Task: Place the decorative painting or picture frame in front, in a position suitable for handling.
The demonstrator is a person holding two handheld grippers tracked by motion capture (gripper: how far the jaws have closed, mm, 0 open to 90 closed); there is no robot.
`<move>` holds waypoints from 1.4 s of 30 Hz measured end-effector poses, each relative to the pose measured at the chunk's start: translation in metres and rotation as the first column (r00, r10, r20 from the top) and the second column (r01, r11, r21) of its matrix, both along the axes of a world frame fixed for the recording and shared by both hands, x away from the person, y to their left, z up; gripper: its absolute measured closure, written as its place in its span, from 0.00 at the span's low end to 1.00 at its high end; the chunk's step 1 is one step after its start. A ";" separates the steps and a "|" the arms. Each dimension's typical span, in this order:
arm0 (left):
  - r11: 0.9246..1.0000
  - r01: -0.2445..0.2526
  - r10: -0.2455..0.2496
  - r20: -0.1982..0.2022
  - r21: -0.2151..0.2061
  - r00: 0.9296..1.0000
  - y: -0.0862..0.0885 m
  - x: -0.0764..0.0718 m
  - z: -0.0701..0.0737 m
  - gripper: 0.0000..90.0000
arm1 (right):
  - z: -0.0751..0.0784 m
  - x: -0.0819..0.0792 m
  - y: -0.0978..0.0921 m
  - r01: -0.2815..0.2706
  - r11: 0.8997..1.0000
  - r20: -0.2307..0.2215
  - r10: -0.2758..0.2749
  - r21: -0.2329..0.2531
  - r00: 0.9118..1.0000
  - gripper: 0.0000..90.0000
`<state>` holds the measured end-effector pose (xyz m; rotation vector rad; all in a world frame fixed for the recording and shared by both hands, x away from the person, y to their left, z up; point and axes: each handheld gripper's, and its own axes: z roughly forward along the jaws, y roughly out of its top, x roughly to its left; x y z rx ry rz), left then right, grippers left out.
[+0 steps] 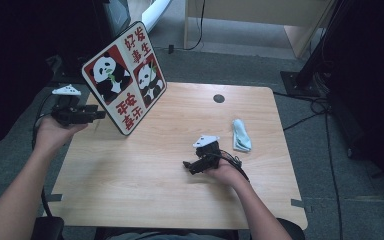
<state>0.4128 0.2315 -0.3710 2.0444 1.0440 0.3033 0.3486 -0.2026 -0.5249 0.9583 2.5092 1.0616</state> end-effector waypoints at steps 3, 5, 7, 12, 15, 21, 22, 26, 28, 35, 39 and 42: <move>1.000 -0.002 0.002 0.008 -0.020 1.000 0.000 0.003 0.009 0.56 | 0.000 0.000 0.000 0.000 1.000 0.000 0.000 0.000 1.000 0.00; 1.000 0.003 -0.002 0.017 -0.014 1.000 -0.001 0.006 0.015 0.56 | 0.000 0.000 0.000 0.000 1.000 0.002 0.000 0.000 1.000 0.00; 1.000 0.000 0.000 0.018 -0.017 1.000 -0.002 0.009 0.021 0.56 | 0.000 0.000 0.000 0.000 1.000 0.001 0.000 -0.002 1.000 0.00; 0.999 0.001 -0.001 0.009 -0.041 1.000 -0.003 0.022 0.035 0.54 | 0.000 0.000 0.000 0.000 1.000 0.001 0.000 -0.001 1.000 0.00; 1.000 -0.002 0.003 0.012 -0.031 1.000 -0.003 0.031 0.048 0.55 | 0.000 0.000 0.000 0.002 1.000 0.000 -0.002 -0.002 1.000 0.00; 0.999 -0.007 0.007 0.008 -0.031 1.000 -0.003 0.042 0.060 0.54 | 0.000 0.000 0.000 0.000 1.000 0.000 0.000 -0.002 1.000 0.00; 0.999 -0.007 0.008 0.012 -0.041 1.000 -0.002 0.047 0.062 0.55 | 0.000 0.000 0.000 0.000 1.000 0.001 0.000 -0.002 1.000 0.00; 1.000 -0.004 0.004 0.005 -0.019 1.000 -0.005 0.055 0.066 0.55 | 0.000 0.000 0.000 0.000 1.000 0.000 0.000 -0.002 1.000 0.00; 1.000 -0.005 0.005 0.006 -0.027 1.000 -0.005 0.059 0.070 0.55 | 0.000 0.000 0.000 0.000 1.000 0.000 0.000 -0.002 1.000 0.00; 1.000 -0.012 0.012 0.007 -0.017 1.000 -0.007 0.069 0.084 0.55 | 0.000 -0.001 0.000 -0.003 1.000 0.001 0.003 -0.003 1.000 0.00; 1.000 -0.010 0.010 0.011 0.004 1.000 -0.011 0.077 0.096 0.56 | 0.000 -0.001 0.000 -0.005 1.000 0.002 0.005 -0.002 1.000 0.00; 1.000 -0.012 0.012 0.006 0.011 1.000 -0.014 0.084 0.105 0.56 | 0.000 -0.001 0.000 -0.006 1.000 0.003 0.006 -0.002 1.000 0.00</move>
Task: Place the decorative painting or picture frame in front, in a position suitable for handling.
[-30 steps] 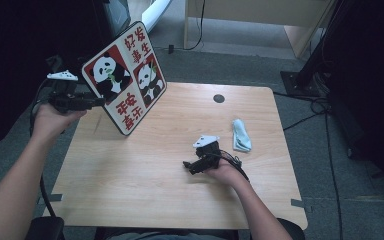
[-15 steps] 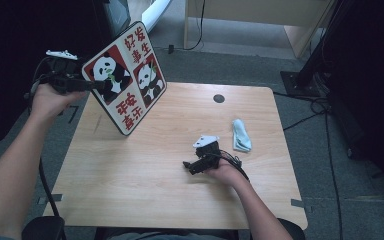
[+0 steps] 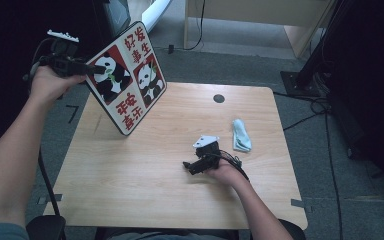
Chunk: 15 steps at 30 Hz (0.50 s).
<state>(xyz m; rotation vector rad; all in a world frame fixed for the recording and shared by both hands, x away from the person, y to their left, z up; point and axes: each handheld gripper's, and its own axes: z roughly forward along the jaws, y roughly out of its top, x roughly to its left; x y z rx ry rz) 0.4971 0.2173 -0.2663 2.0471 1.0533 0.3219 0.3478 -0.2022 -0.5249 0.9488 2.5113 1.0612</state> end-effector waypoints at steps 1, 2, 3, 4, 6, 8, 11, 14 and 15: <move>1.000 0.000 0.000 -0.006 0.013 1.000 -0.002 0.005 0.006 0.56 | 0.000 -0.001 0.000 0.003 1.000 -0.001 -0.003 0.001 1.000 0.00; 1.000 0.000 0.000 -0.006 0.013 1.000 -0.002 0.005 0.006 0.56 | 0.000 -0.001 0.000 0.000 1.000 0.002 0.000 0.002 1.000 0.00; 1.000 0.004 -0.004 -0.006 0.019 1.000 -0.004 0.007 0.008 0.56 | 0.000 -0.001 0.000 0.000 1.000 0.002 0.000 0.002 1.000 0.00; 1.000 0.005 -0.005 -0.010 0.027 1.000 -0.005 0.009 0.010 0.56 | 0.000 -0.001 0.000 0.001 1.000 0.000 -0.001 0.002 1.000 0.00; 0.999 0.013 -0.013 -0.009 0.038 1.000 -0.007 0.013 0.015 0.56 | 0.000 -0.002 0.000 0.000 1.000 -0.002 0.000 0.003 1.000 0.00; 0.999 0.017 -0.016 -0.014 0.042 1.000 -0.009 0.018 0.018 0.57 | 0.000 -0.003 0.000 0.002 1.000 -0.001 -0.002 0.002 1.000 0.00; 0.998 0.021 -0.020 -0.023 0.061 1.000 -0.012 0.025 0.021 0.57 | 0.000 -0.005 -0.001 0.010 1.000 -0.003 -0.010 0.002 1.000 0.00; 0.997 0.018 -0.016 -0.033 0.075 0.999 -0.013 0.033 0.024 0.58 | 0.000 -0.008 -0.002 0.011 1.000 0.003 -0.011 0.002 1.000 0.00; 0.997 0.018 -0.015 -0.036 0.079 0.999 -0.014 0.036 0.026 0.58 | 0.000 -0.008 -0.002 0.011 1.000 0.003 -0.011 0.002 1.000 0.00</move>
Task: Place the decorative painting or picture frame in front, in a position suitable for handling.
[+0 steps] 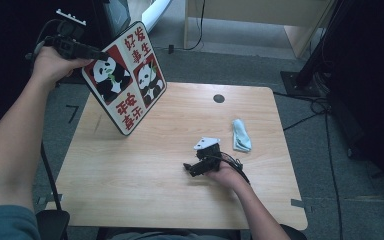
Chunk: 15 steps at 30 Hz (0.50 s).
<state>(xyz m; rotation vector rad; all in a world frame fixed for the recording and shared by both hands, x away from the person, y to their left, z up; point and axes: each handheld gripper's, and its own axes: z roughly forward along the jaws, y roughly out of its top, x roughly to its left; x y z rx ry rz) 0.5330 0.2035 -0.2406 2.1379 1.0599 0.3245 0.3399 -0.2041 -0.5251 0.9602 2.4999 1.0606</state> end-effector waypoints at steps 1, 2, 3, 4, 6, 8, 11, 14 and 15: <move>1.000 0.000 0.000 -0.001 0.001 1.000 -0.001 0.003 0.001 0.58 | 0.000 -0.001 0.000 0.006 1.000 -0.004 -0.006 0.000 1.000 0.00; 1.000 0.002 -0.002 -0.001 0.004 1.000 -0.002 0.005 0.003 0.59 | 0.000 -0.003 -0.001 0.004 1.000 -0.002 -0.005 -0.001 1.000 0.00; 1.000 0.003 -0.003 -0.003 0.003 1.000 -0.003 0.007 0.005 0.59 | 0.000 -0.003 -0.001 0.004 1.000 -0.002 -0.005 -0.001 1.000 0.00; 1.000 0.003 -0.003 -0.004 0.003 1.000 -0.004 0.010 0.006 0.59 | 0.000 -0.004 -0.001 0.008 1.000 -0.006 -0.008 0.000 1.000 0.00; 1.000 0.008 -0.008 -0.010 0.009 1.000 -0.007 0.014 0.009 0.60 | 0.000 -0.005 -0.002 0.010 1.000 -0.005 -0.010 0.001 1.000 0.00; 1.000 0.014 -0.013 -0.018 0.019 1.000 -0.009 0.019 0.010 0.60 | 0.000 -0.006 -0.002 0.011 1.000 -0.005 -0.011 0.001 1.000 0.00; 1.000 0.006 -0.005 -0.037 0.015 0.999 -0.011 0.026 0.009 0.61 | 0.000 -0.008 -0.002 0.019 1.000 -0.005 -0.019 0.002 1.000 0.00; 0.999 -0.004 0.007 -0.068 0.044 0.998 -0.013 0.033 0.008 0.62 | 0.000 -0.009 -0.003 0.014 1.000 -0.004 -0.014 -0.001 1.000 0.00; 0.999 -0.002 0.006 -0.081 0.048 0.997 -0.014 0.035 0.007 0.63 | 0.000 -0.010 -0.003 0.011 1.000 -0.003 -0.011 -0.002 1.000 0.00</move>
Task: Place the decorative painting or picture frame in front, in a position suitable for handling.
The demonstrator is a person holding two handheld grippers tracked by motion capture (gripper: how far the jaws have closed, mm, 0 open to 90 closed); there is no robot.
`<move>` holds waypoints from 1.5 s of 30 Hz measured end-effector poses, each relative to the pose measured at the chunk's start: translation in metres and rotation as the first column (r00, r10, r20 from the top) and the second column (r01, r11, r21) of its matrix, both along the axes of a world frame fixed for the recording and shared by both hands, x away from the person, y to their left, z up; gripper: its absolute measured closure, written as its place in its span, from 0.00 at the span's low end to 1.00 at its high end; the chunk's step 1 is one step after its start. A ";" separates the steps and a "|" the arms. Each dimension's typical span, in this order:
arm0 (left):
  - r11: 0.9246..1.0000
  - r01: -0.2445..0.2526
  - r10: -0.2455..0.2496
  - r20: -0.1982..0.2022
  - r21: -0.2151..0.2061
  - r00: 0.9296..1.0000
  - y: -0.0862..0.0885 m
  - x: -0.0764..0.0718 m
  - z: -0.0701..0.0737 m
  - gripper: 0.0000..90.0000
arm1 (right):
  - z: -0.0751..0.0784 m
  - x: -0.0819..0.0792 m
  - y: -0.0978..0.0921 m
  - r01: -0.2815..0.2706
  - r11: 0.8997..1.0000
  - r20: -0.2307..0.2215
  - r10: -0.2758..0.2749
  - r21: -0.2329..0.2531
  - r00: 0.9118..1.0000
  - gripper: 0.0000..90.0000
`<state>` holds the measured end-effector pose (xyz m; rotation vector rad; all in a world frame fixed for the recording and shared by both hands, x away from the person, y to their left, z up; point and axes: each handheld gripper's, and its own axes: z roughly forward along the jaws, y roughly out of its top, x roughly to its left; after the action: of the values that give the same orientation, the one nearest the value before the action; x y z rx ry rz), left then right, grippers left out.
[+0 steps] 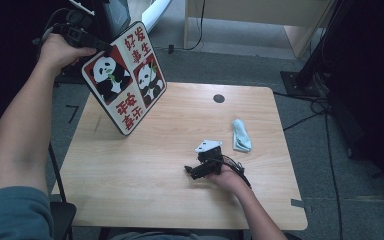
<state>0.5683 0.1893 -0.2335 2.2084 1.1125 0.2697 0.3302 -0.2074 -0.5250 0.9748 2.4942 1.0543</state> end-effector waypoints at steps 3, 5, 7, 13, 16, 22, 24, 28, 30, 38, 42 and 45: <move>1.000 0.007 -0.007 -0.015 -0.002 1.000 -0.003 0.005 -0.001 0.65 | 0.000 -0.002 0.000 0.003 1.000 -0.005 -0.003 0.002 1.000 0.00; 1.000 0.005 -0.005 -0.028 -0.002 1.000 -0.005 0.007 -0.003 0.68 | 0.000 -0.002 -0.001 -0.006 1.000 0.001 0.006 0.001 1.000 0.00; 1.000 0.014 -0.013 -0.047 0.010 0.999 -0.008 0.009 -0.005 0.69 | 0.000 -0.002 -0.001 -0.006 1.000 0.001 0.006 0.001 1.000 0.00; 0.999 0.015 -0.012 -0.094 0.031 0.995 -0.012 0.014 -0.011 0.73 | 0.000 -0.002 -0.002 -0.010 1.000 0.001 0.010 0.001 1.000 0.00; 0.999 0.015 -0.012 -0.103 0.031 0.995 -0.012 0.016 -0.011 0.75 | 0.000 -0.002 -0.002 -0.013 1.000 0.001 0.013 0.001 1.000 0.00; 0.997 0.036 -0.026 -0.148 0.065 0.989 -0.016 0.019 -0.014 0.83 | 0.000 -0.001 -0.002 -0.016 1.000 -0.001 0.016 0.003 1.000 0.00; 0.998 0.028 -0.017 -0.176 0.059 0.984 -0.018 0.020 -0.013 0.85 | 0.000 -0.001 -0.002 -0.020 1.000 0.000 0.020 0.003 1.000 0.00; 0.999 -0.012 0.018 -0.229 0.029 0.973 -0.019 0.022 -0.010 0.88 | 0.000 -0.001 -0.003 -0.023 1.000 -0.003 0.023 0.003 1.000 0.00; 0.999 -0.033 0.039 -0.243 0.025 0.969 -0.021 0.022 -0.009 0.89 | 0.000 -0.001 -0.003 -0.023 1.000 -0.003 0.023 0.003 1.000 0.00; 0.997 -0.018 0.036 -0.233 0.079 0.972 -0.046 0.010 0.002 0.91 | 0.000 -0.001 -0.005 -0.042 0.999 -0.001 0.042 0.003 0.999 0.00; 0.993 -0.007 0.034 -0.234 0.114 0.972 -0.059 0.000 0.010 0.91 | 0.000 -0.002 -0.006 -0.045 0.999 -0.005 0.045 0.003 0.999 0.00; 0.993 0.020 0.009 -0.240 0.117 0.971 -0.066 -0.011 0.016 0.91 | 0.000 -0.002 -0.007 -0.053 0.999 0.000 0.053 0.002 0.999 0.00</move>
<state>0.5570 0.1237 -0.2171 2.3977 1.2469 0.0671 0.3286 -0.2148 -0.5250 0.9141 2.5326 1.0730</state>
